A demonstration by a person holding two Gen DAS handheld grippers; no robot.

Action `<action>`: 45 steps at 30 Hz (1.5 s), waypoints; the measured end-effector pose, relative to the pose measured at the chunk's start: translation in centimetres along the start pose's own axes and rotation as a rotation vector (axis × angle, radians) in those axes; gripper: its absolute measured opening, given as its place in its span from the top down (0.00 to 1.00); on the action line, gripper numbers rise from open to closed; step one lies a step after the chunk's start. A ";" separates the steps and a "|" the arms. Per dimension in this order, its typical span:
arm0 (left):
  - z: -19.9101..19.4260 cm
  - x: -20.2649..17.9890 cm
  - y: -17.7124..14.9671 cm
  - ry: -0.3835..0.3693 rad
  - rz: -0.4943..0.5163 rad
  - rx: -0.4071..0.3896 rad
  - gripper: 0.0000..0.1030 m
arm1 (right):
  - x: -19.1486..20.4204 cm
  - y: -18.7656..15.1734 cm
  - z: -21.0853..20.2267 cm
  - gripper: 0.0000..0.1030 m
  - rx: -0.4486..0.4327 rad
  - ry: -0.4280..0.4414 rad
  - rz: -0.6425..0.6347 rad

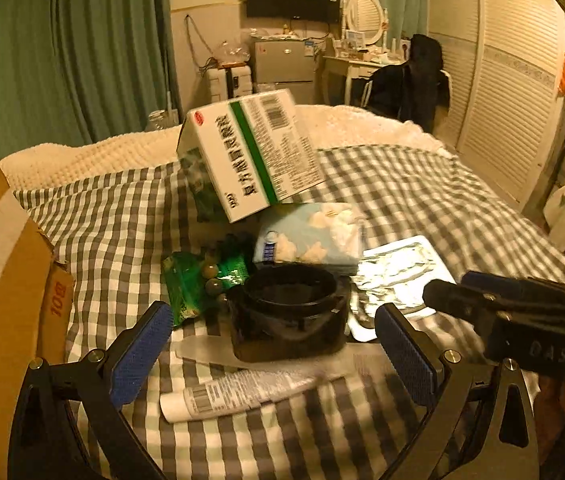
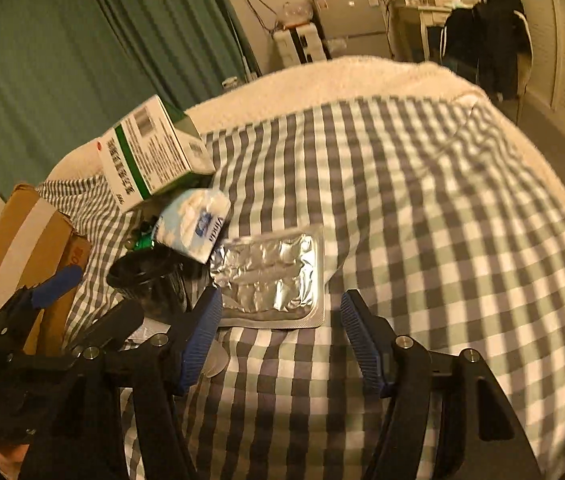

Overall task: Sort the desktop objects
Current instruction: 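Grasp the black round container with the left tool while the right grasps the silver blister pack, then lift and carry the black container and blister pack with both tools over the box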

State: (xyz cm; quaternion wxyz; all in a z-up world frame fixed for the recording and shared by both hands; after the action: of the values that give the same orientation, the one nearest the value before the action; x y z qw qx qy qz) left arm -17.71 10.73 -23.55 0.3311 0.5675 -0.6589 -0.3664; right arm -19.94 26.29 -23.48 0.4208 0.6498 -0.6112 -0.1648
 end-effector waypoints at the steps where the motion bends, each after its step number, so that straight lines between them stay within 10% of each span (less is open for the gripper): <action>1: 0.4 0.2 -0.2 -0.001 -0.007 0.007 0.00 | -0.1 -0.3 0.5 0.40 0.014 -0.007 -0.003; 9: 2.4 0.9 -0.6 -0.025 -0.054 0.029 0.01 | -0.3 -0.5 2.3 0.40 0.009 -0.031 0.037; 14: 3.2 0.2 -1.9 -0.044 -0.013 0.077 0.28 | 0.4 -0.4 2.2 0.62 0.028 0.021 0.067; 25: 0.5 0.2 -0.9 -0.037 0.002 0.013 0.29 | 1.6 1.0 0.0 0.87 -0.024 0.103 0.112; 45: -11.2 -0.4 4.7 -0.030 0.030 -0.163 0.29 | 5.3 4.3 -7.3 0.93 -0.219 0.065 -0.007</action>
State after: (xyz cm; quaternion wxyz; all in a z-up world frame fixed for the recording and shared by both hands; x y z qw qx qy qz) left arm -10.49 10.31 -13.73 0.3718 0.5228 -0.6403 -0.4225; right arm -16.41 24.28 -14.38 0.5082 0.6071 -0.5734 -0.2108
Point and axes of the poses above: each gripper's, at about its wrist camera, not at the fingertips, and z roughly the way its jaws point, x to its left, y to its top, the point moved 5 cm from there along z, roughly the way its jaws point, and after that the axes turned 14 degrees about -x, right-handed, at the moved point
